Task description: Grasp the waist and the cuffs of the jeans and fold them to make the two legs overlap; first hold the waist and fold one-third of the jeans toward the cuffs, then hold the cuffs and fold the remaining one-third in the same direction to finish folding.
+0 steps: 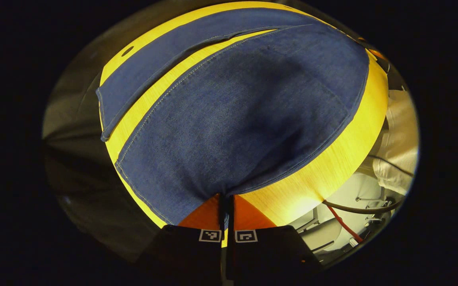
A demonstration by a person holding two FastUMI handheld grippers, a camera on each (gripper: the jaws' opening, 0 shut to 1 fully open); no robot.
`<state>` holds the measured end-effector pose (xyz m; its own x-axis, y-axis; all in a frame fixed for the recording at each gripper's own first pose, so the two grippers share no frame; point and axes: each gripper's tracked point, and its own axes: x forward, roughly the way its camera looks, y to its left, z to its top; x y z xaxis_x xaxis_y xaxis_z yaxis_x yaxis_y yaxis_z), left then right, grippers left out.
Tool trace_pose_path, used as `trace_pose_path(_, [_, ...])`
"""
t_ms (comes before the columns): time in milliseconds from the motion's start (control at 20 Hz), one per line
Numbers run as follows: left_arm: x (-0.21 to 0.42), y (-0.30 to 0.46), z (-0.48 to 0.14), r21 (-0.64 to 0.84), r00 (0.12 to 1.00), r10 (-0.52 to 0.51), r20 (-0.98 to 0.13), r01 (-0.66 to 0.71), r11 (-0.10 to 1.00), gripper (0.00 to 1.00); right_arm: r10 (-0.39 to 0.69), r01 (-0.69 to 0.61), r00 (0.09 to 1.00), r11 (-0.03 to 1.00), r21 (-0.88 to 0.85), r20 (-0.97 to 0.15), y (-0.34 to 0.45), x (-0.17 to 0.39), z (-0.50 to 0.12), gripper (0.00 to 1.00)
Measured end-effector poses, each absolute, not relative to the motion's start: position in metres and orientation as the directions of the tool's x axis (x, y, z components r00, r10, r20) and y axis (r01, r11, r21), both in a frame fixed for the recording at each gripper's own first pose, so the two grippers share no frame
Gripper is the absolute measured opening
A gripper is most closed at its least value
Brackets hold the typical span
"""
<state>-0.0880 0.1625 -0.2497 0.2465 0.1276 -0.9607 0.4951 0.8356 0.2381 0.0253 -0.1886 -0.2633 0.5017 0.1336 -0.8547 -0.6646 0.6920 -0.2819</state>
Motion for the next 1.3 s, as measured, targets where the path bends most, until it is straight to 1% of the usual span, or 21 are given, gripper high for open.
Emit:
trace_pose_path(150, [-0.086,0.161,-0.25,0.246,0.246,0.14,-0.959,0.483,0.84,0.0,0.105,-0.73,0.414,0.632,-0.261,-0.904,-0.206,0.021,-0.286,1.0])
trace_pose_path(350, [-0.088,0.161,-0.249,0.248,0.241,0.149,-0.959,0.458,0.853,0.0,0.061,-0.787,0.349,0.561,-0.258,-0.935,-0.213,0.017,-0.308,1.0])
trace_pose_path(400, [-0.087,0.162,-0.25,0.25,0.24,0.152,-0.959,0.462,0.851,0.0,0.05,-0.799,0.318,0.552,-0.239,-0.947,-0.214,0.012,-0.311,1.0])
trace_pose_path(500, [-0.087,0.161,-0.249,0.249,0.238,0.151,-0.96,0.467,0.848,0.0,0.056,-0.794,0.301,0.568,-0.217,-0.952,-0.213,0.015,-0.314,1.0])
trace_pose_path(550, [-0.087,0.161,-0.249,0.246,0.238,0.147,-0.96,0.469,0.848,0.0,0.062,-0.791,0.284,0.579,-0.197,-0.957,-0.213,0.015,-0.313,0.98])
trace_pose_path(600, [-0.087,0.16,-0.249,0.241,0.236,0.142,-0.961,0.469,0.85,0.0,0.064,-0.783,0.271,0.595,-0.181,-0.96,-0.214,0.015,-0.315,0.94])
trace_pose_path(650, [-0.086,0.16,-0.249,0.233,0.232,0.136,-0.963,0.469,0.852,0.0,0.066,-0.779,0.267,0.602,-0.175,-0.961,-0.213,0.016,-0.314,0.94])
trace_pose_path(700, [-0.087,0.161,-0.249,0.226,0.228,0.13,-0.965,0.471,0.853,0.0,0.065,-0.779,0.267,0.602,-0.175,-0.962,-0.213,0.016,-0.315,0.99])
trace_pose_path(750, [-0.087,0.16,-0.249,0.219,0.223,0.125,-0.967,0.471,0.855,0.0,0.062,-0.777,0.269,0.603,-0.179,-0.961,-0.213,0.017,-0.313,0.99])
trace_pose_path(800, [-0.088,0.16,-0.249,0.213,0.219,0.12,-0.968,0.473,0.855,0.0,0.058,-0.77,0.269,0.612,-0.179,-0.961,-0.214,0.016,-0.315,0.94])
trace_pose_path(850, [-0.088,0.159,-0.25,0.209,0.219,0.114,-0.969,0.478,0.853,0.0,0.048,-0.757,0.27,0.627,-0.181,-0.962,-0.214,0.017,-0.314,0.98])
trace_pose_path(900, [-0.087,0.161,-0.25,0.204,0.218,0.109,-0.97,0.481,0.853,0.0,0.035,-0.742,0.272,0.644,-0.186,-0.962,-0.214,0.021,-0.314,0.95])
trace_pose_path(1050, [-0.087,0.16,-0.25,0.184,0.216,0.086,-0.973,0.488,0.853,0.0,0.007,-0.705,0.291,0.678,-0.21,-0.957,-0.216,0.034,-0.312,0.72])
trace_pose_path(1150, [-0.087,0.16,-0.25,0.167,0.208,0.071,-0.976,0.494,0.853,0.0,-0.005,-0.685,0.33,0.687,-0.243,-0.944,-0.214,0.04,-0.308,0.53])
trace_pose_path(1200, [-0.088,0.16,-0.25,0.16,0.203,0.064,-0.977,0.498,0.852,0.0,-0.007,-0.672,0.362,0.691,-0.266,-0.932,-0.214,0.045,-0.308,0.4])
trace_pose_path(1300, [-0.089,0.16,-0.25,0.149,0.199,0.053,-0.979,0.507,0.849,0.0,0.006,-0.638,0.424,0.712,-0.294,-0.906,-0.211,0.043,-0.307,0.23])
